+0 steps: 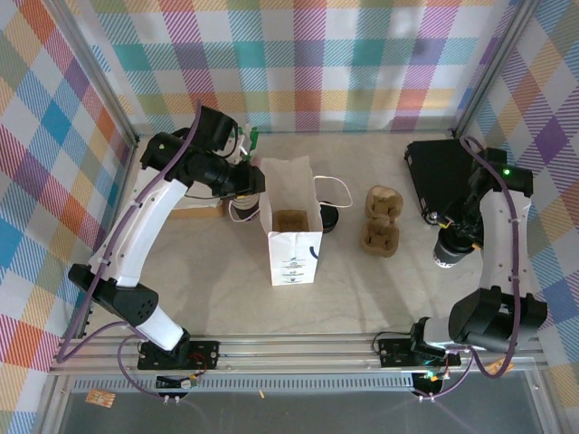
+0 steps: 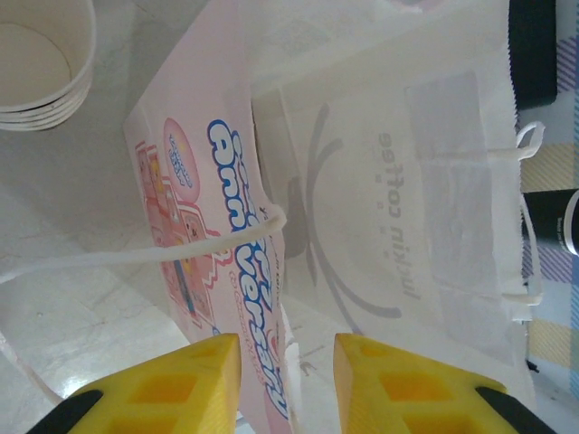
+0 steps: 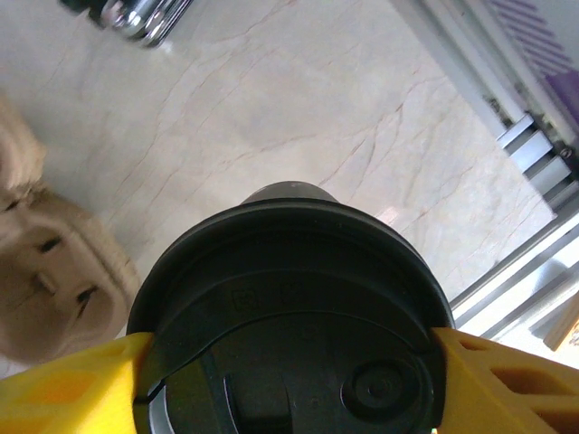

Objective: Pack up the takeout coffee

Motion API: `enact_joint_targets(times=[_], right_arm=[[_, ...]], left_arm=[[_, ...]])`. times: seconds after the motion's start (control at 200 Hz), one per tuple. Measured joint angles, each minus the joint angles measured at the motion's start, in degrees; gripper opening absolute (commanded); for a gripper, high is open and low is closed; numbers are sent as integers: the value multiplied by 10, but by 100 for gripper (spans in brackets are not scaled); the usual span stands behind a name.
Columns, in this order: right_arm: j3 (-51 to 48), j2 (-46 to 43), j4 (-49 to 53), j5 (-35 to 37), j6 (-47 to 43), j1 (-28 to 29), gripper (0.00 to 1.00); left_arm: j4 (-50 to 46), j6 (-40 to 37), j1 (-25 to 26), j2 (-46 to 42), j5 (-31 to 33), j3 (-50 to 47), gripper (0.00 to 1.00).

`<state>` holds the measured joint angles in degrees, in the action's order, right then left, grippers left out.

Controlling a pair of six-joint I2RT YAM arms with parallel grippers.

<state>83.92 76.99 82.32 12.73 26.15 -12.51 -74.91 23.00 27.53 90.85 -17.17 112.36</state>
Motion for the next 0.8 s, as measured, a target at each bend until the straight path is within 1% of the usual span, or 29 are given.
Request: enact_joint_targets(times=[0.155,0.235,0.425,0.605,0.72,0.8], right_arm=[[0,-39,31,-14,59,66,55],[0,-50,42,-21,81,90,55],[16,-47,61,-25,124,118,53],[37,-47,64,-40,152,146,52],[73,-40,78,-46,163,172,51],[111,-33,89,-49,167,188,51]], left_arm=[[-1,-4,0,-17,-15,-31,32],[1,-3,0,-25,-23,-42,32],[0,-5,0,-32,-34,-46,32],[14,-8,-1,-39,-34,-50,35],[16,-8,-1,-43,-32,-59,35],[11,-8,-1,-34,-32,-45,35]])
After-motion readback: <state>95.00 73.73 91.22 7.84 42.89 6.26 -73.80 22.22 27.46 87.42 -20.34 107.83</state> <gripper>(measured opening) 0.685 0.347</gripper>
